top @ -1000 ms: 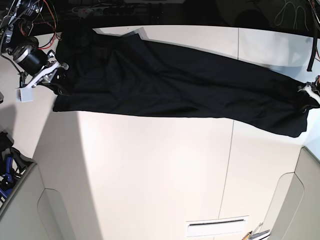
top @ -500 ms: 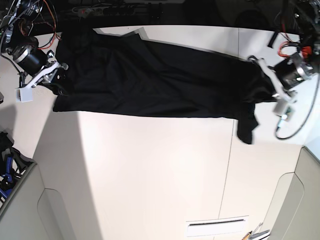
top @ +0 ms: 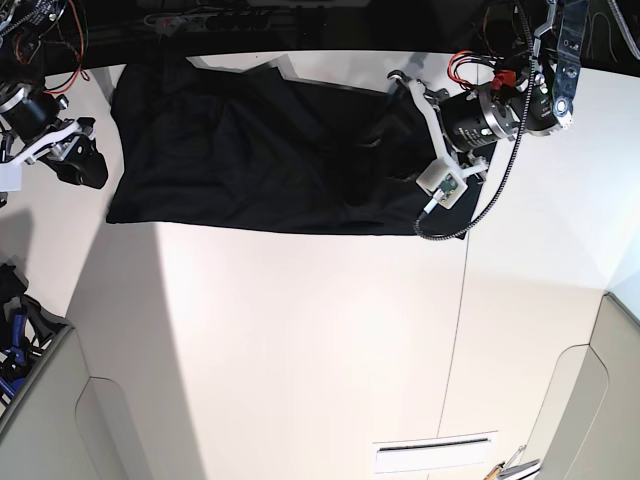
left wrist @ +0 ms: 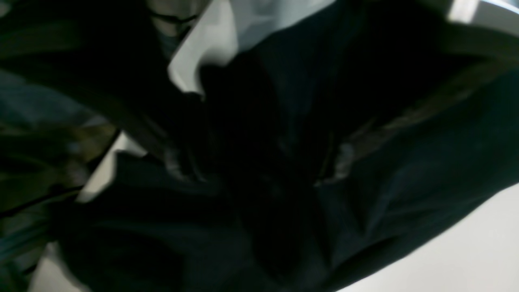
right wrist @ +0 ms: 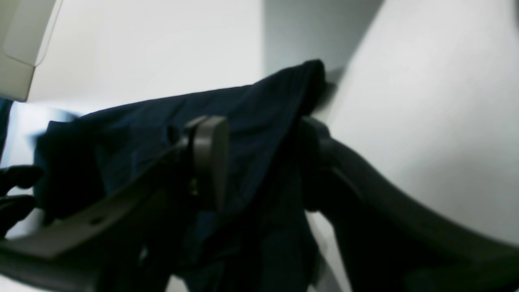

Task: Fold the T-shirt properly
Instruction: 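Fold the strip end with the left gripper toward the right gripper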

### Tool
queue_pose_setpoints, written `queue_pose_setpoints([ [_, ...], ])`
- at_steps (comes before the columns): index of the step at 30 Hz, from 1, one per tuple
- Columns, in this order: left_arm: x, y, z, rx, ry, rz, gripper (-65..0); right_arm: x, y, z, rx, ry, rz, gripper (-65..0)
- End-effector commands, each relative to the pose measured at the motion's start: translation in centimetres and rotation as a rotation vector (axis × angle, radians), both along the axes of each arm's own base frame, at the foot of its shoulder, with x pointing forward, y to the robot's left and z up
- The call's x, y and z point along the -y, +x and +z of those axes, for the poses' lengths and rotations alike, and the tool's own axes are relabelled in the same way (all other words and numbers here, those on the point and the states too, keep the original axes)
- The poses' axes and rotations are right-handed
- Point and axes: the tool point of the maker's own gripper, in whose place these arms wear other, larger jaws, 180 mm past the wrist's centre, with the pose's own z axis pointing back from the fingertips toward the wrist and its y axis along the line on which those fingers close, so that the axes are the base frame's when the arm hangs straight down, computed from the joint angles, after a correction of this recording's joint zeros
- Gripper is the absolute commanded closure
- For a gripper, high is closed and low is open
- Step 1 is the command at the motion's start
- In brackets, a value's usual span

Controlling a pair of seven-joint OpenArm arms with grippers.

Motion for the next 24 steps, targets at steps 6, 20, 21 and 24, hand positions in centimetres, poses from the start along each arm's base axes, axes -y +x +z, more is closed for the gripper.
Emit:
queue_pose_setpoints([
  [6,2.7,-0.2,2.0,-0.021,-0.16,-0.002,-43.6,0.1,0.4,0.9,0.042,0.006,0.008,-40.8],
  [20,3.2,-1.0,1.0,-0.077,-0.129,-0.018,-43.6,-1.6,-1.3,-7.1,-0.154,0.079,0.024,-40.7],
  [21,3.2,-1.0,1.0,-0.077,-0.128,-0.017,-43.6,-1.7,-1.3,-7.2,-0.156,0.076,0.03,-40.7],
  [24,2.5,-0.6,1.2,-0.066,-0.122,0.002,-43.6,-2.7,-1.2,-7.4,-0.161,0.083,0.059,-40.7],
])
